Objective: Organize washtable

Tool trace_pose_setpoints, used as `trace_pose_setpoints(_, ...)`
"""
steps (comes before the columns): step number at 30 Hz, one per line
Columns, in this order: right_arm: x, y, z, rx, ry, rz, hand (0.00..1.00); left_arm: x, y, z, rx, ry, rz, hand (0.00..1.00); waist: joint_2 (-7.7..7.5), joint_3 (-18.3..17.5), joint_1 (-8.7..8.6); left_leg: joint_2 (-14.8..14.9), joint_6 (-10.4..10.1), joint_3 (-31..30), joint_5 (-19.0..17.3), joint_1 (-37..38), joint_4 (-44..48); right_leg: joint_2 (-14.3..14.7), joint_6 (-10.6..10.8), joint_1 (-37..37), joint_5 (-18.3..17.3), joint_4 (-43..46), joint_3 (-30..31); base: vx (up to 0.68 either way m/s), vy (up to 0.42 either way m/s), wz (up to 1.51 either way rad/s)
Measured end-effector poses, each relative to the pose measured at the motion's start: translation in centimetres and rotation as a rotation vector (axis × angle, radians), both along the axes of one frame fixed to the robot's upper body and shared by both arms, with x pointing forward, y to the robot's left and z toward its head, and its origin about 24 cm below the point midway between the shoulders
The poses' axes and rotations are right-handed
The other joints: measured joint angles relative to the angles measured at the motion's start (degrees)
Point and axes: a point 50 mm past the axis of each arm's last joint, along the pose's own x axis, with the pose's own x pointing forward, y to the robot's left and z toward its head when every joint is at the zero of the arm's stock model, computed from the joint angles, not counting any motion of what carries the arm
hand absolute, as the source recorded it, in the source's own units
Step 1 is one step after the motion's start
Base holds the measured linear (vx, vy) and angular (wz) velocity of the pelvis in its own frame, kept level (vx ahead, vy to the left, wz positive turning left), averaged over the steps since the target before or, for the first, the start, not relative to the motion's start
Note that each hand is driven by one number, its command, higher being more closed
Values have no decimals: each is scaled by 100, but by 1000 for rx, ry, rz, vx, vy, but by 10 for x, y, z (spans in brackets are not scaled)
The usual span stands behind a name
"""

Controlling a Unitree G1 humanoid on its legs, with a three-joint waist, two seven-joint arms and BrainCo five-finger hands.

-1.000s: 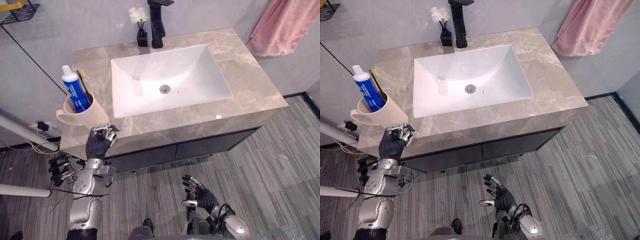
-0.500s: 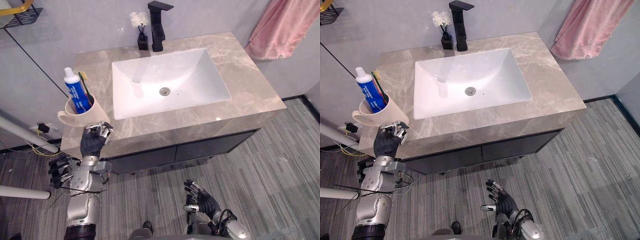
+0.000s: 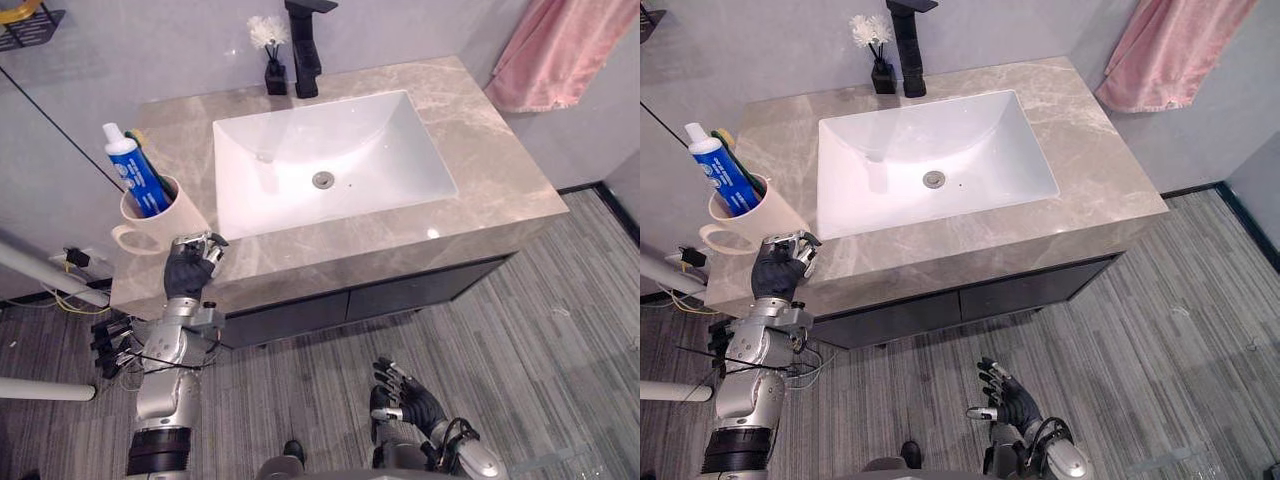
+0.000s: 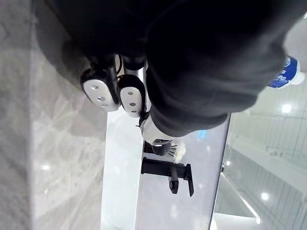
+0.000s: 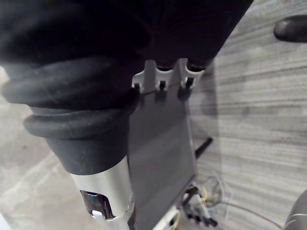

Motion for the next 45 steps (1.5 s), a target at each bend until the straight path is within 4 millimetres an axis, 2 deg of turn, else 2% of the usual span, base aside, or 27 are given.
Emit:
trace_pose_setpoints(9, -1, -1, 0, -4, 1, 6, 0, 12, 14, 10, 82, -4, 18, 100, -230, 35, -9, -40, -4, 45, -4, -141, 154, -41, -1, -101, 14, -3, 71, -17, 24, -3)
trace_pose_setpoints(15, -1, 0, 0, -3, 1, 12, 0, 18, 19, 16, 99, -13, 33, 100, -242, 80, -9, -11, -29, 44, -19, -201, 200, -18, -18, -142, 9, -3, 59, 2, 5, 0)
trace_pose_setpoints(25, -1, 3, 0, 3, 1, 25, 0, 37, 21, 46, 134, -100, 41, 100, -313, 323, -29, -15, -38, 48, -25, -285, 196, -18, -21, -244, 63, -1, 61, 13, 38, -1)
trace_pose_setpoints(34, 2, 11, 7, 21, -35, 46, 0, 50, 19, 63, 188, -132, 56, 100, -379, 436, -154, -24, -42, 73, -53, -286, 210, -24, -5, -252, 79, -3, 93, 5, 49, -2)
trace_pose_setpoints(45, 0, 10, 7, 22, -29, 42, 0, 65, 22, 80, 229, -147, 61, 100, -336, 478, -181, -1, -59, 107, -63, -358, 204, -2, -15, -335, 88, 0, 110, 7, 28, -1)
